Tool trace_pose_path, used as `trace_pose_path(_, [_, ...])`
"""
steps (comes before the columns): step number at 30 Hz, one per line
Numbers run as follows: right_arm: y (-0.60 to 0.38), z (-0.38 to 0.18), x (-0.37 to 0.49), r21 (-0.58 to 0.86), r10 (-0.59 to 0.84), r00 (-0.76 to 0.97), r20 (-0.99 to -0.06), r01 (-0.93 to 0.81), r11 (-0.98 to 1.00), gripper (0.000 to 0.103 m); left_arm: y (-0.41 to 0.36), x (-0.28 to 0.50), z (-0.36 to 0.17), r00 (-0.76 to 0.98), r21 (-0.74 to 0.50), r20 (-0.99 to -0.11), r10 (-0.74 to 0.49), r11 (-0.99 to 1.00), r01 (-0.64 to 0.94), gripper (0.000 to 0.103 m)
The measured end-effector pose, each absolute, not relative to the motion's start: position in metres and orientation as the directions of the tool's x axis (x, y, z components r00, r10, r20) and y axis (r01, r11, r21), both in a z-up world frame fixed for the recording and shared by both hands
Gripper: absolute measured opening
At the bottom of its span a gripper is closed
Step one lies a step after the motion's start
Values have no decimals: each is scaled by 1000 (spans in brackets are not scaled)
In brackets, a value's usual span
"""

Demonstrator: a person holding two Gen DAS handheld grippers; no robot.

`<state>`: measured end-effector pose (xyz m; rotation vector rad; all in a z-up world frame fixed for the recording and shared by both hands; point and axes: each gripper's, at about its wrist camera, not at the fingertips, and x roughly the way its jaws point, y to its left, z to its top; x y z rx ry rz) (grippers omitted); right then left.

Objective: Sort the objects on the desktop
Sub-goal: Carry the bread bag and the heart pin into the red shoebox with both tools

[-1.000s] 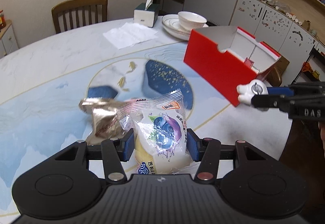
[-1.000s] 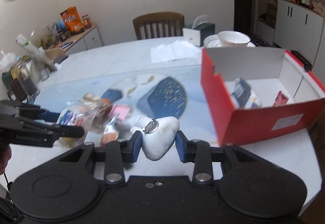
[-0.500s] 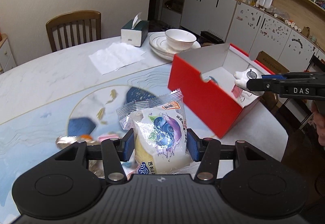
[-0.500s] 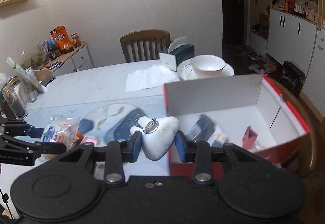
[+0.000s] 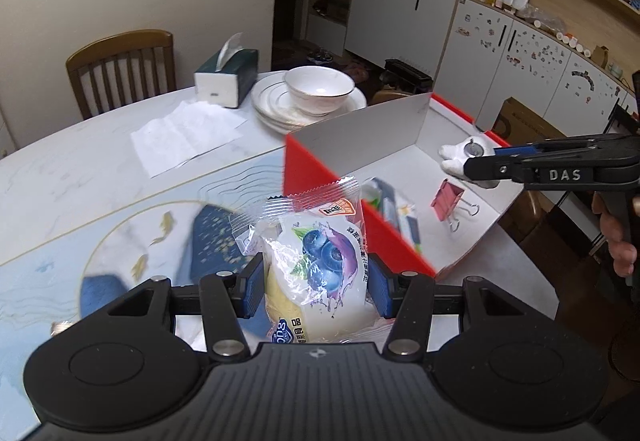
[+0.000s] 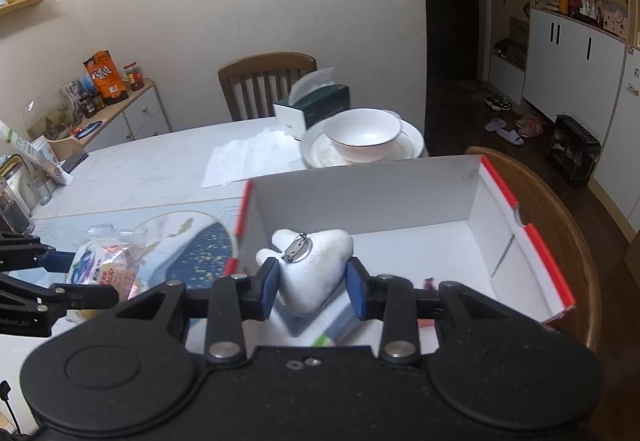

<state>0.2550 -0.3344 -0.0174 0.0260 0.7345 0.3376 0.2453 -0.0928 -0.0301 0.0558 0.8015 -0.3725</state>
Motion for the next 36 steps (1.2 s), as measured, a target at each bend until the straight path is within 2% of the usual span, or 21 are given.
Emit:
trace_pose_path(15, [-386,-26,281,127,285,695,-661,-270,954,34,-174,279,-28,596,-42,-729,-336,891,451,51])
trace_pose_path(26, [-401,-45,321,78,237,672,-702,-259,963,35,-230,309,-44,556,44,-759,-339,824,564,51])
trace_pose_path(36, [-400,-71,357,79,215,600,-770,-244,966,34,-250,338,-68,497,66,-810,-310,794,604,51])
